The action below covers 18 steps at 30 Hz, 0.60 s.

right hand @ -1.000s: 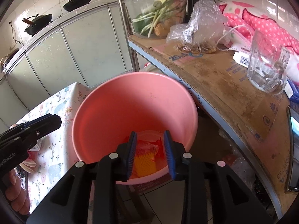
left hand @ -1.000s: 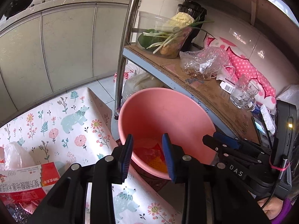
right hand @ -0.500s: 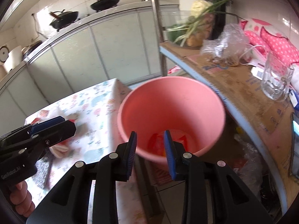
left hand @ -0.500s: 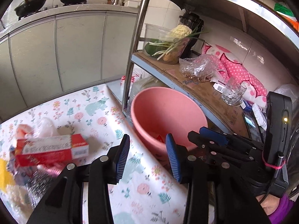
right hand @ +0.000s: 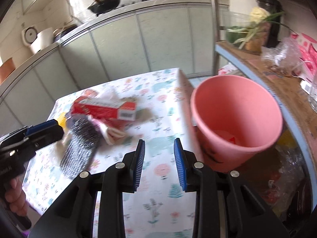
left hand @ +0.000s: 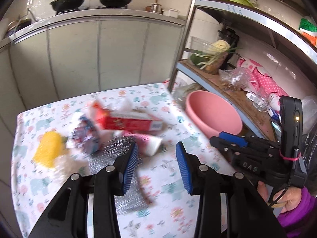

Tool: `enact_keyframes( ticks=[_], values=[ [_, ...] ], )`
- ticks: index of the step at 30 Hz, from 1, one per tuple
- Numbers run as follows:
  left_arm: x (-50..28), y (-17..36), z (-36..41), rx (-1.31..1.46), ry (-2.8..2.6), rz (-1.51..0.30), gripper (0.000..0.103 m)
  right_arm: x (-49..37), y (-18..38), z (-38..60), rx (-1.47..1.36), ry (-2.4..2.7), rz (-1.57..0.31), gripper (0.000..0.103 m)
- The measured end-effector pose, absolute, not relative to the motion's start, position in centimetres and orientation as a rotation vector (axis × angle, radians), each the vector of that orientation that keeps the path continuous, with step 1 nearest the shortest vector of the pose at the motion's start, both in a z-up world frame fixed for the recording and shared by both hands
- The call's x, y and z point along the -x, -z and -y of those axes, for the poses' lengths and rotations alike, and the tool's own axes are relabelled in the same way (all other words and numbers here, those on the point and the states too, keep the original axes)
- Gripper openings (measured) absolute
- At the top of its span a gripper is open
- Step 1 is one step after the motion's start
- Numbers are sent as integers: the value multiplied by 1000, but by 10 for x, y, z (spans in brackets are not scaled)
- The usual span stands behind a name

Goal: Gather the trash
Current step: 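Return both tools from the bucket to the table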

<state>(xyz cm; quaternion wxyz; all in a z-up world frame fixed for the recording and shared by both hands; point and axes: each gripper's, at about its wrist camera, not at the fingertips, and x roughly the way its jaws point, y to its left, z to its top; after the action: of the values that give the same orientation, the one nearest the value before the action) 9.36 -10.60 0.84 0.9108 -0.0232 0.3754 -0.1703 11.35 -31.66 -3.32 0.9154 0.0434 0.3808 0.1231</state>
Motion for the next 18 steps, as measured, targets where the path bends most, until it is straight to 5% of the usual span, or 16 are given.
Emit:
enact_keyframes(
  ticks=[9, 18],
  values=[
    [-68, 17, 5, 158, 129, -839, 39, -110, 40, 270, -51, -404, -813, 31],
    [-78, 39, -17, 296, 87, -901, 39, -109, 48, 234, -6, -511, -842, 31]
  ],
)
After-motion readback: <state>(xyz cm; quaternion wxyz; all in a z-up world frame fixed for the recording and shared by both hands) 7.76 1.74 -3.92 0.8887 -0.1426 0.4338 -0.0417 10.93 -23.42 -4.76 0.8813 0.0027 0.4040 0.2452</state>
